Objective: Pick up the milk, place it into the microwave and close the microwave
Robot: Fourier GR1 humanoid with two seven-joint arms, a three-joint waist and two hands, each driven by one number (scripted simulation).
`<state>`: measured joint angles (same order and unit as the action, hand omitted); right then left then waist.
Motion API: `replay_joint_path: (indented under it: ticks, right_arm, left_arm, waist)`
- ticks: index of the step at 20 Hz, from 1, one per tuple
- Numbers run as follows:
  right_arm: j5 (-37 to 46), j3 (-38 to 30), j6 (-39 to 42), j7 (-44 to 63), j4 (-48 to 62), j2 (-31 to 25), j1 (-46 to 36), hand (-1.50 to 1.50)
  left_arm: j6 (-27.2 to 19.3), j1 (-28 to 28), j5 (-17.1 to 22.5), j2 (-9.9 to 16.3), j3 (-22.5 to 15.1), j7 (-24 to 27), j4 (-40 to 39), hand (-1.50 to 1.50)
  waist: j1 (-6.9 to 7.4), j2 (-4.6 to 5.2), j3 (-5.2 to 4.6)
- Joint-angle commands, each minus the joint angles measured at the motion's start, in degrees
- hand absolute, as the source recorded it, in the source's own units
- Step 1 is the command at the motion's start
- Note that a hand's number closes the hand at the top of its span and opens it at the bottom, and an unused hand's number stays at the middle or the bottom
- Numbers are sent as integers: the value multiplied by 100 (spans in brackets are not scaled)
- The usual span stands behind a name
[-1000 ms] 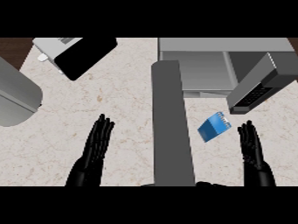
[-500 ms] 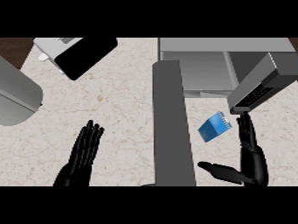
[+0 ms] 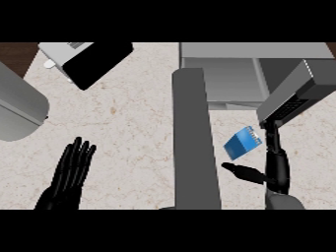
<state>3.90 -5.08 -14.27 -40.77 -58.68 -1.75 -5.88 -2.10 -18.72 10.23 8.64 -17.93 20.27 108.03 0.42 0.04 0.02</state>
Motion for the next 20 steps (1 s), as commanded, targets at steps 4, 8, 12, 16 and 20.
replay_joint_path:
  ticks: [4,8,12,16,20]
  right_arm:
    - [-276,-564,-106,-1040,1428,-36,-710,150]
    - [-292,-924,-277,-1370,2390,-375,-1250,150]
    - [-86,-765,-429,-1416,2668,-423,-1316,150]
    - [283,-739,-830,-1745,3401,-629,-1416,150]
    - [208,-929,-820,-2118,4005,-674,-1649,150]
  left_arm:
    - [470,-143,458,349,547,-84,243,-150]
    - [592,-418,362,304,451,210,157,-150]
    - [661,81,454,311,859,33,-120,-150]
    - [653,-312,322,263,606,146,90,-150]
    - [1020,-249,577,369,928,387,-282,-150]
  waist:
    - [11,2,2]
    - [44,10,3]
    - [0,4,1]
    - [58,19,6]
    - [51,22,6]
